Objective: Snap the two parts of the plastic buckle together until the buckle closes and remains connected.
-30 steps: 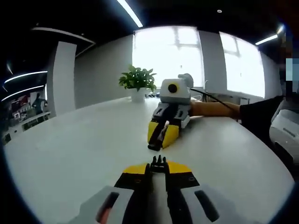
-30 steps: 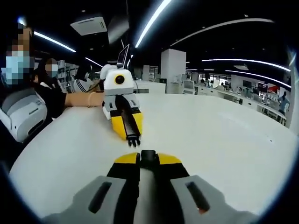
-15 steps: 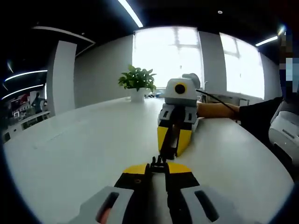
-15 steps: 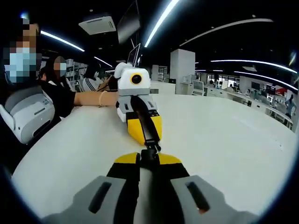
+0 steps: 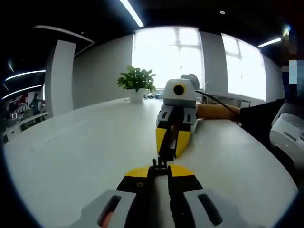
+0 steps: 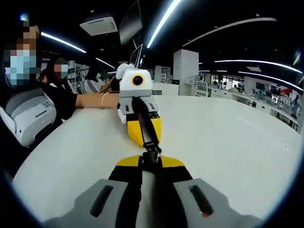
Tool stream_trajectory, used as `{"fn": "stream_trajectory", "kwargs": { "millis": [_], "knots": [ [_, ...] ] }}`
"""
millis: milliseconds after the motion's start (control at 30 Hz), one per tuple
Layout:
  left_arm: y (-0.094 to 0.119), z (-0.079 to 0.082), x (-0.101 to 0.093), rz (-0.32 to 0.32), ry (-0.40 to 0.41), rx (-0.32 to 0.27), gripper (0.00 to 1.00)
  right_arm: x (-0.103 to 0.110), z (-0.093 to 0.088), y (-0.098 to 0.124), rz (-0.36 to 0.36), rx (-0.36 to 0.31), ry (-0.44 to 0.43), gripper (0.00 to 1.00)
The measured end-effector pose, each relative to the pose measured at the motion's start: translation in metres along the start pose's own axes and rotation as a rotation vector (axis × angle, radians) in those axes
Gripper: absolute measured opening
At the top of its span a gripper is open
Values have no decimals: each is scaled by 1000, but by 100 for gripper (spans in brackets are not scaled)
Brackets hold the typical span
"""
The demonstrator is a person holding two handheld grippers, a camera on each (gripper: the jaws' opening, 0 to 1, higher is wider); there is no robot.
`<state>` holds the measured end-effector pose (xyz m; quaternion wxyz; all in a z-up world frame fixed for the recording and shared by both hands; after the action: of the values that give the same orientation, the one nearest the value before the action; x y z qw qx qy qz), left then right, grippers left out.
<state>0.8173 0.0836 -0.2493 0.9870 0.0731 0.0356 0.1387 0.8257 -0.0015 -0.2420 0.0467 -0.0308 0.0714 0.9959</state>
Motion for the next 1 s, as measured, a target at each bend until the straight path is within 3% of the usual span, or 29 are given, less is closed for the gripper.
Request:
{"fn": "stream_trajectory", "kwargs": {
  "millis": [400, 733, 1000],
  "knots": [
    [1, -2, -9, -46, -10, 3, 12, 5, -1, -1, 15, 0, -3, 14],
    [3, -3, -22, -121, -19, 9, 13, 19, -1, -3, 85, -2, -10, 14],
    [2, -4, -28, -145, -24, 13, 13, 23, -1, -2, 110, -3, -7, 14]
  ]
}}
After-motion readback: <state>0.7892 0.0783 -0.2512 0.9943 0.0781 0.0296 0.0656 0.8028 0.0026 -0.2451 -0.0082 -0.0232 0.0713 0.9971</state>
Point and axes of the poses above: the point that each gripper's makers call its tool centre point, and the gripper's own axes: y roughly backward along the fingers, x roughly to its left, z roughly out of its top, the point moved 3 cm from there along y, roughly backward along the fingers, and after that the axes turned 10 degrees about -x, right-handed, at the moved point
